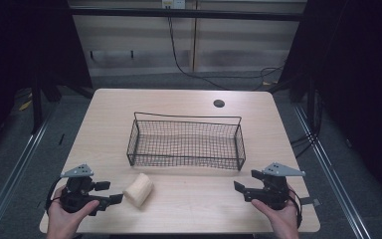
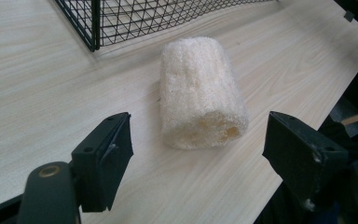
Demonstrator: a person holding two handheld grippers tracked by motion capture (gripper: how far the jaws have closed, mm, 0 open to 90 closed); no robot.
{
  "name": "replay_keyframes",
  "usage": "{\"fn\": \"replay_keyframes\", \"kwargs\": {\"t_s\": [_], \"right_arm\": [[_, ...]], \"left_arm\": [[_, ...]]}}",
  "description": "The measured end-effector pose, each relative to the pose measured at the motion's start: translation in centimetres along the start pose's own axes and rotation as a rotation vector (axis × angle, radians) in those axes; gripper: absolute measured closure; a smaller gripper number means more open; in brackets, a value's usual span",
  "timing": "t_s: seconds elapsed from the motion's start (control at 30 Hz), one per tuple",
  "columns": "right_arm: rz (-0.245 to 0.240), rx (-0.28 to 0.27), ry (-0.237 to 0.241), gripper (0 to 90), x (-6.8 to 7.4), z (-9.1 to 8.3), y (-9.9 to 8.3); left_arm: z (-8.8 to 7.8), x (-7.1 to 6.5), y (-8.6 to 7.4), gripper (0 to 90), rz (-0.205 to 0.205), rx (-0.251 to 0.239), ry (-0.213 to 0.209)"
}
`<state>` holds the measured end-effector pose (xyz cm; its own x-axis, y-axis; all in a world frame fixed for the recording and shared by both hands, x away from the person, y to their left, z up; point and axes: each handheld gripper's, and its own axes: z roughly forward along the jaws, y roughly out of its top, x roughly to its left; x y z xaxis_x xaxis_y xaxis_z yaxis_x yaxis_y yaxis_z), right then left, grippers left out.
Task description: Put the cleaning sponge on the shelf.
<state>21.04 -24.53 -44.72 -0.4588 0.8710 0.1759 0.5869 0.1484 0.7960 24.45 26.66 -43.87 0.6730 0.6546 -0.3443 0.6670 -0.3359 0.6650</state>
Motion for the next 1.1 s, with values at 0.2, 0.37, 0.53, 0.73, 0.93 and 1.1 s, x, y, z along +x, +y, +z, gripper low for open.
{"fn": "replay_keyframes", "kwargs": {"t_s": [0.2,0.37,0.53,0.73,0.93,1.1], "right_arm": [[0.022,0.108,0.064,15.4,-0.3,0.4,-0.2],[0.021,0.093,0.086,15.4,-0.2,0.2,0.0],[0.042,0.099,0.091,16.6,-0.2,0.1,0.0],[0.036,0.102,0.105,16.8,0.0,0.4,0.2],[0.023,0.11,0.134,19.3,0.4,0.3,0.1],[0.033,0.106,0.132,18.2,0.2,0.1,0.2]], "left_arm": [[0.3,-0.2,0.0,26.1,0.014,0.031,-0.013],[0.3,-0.3,0.2,25.7,0.014,0.036,-0.016],[0.2,-0.5,0.7,21.8,0.006,0.053,-0.024],[0.1,-0.8,1.4,21.1,0.014,0.085,-0.005],[0.3,-1.5,2.5,21.2,0.028,0.121,0.029],[0.5,-1.9,3.6,17.3,0.038,0.18,0.051]]}}
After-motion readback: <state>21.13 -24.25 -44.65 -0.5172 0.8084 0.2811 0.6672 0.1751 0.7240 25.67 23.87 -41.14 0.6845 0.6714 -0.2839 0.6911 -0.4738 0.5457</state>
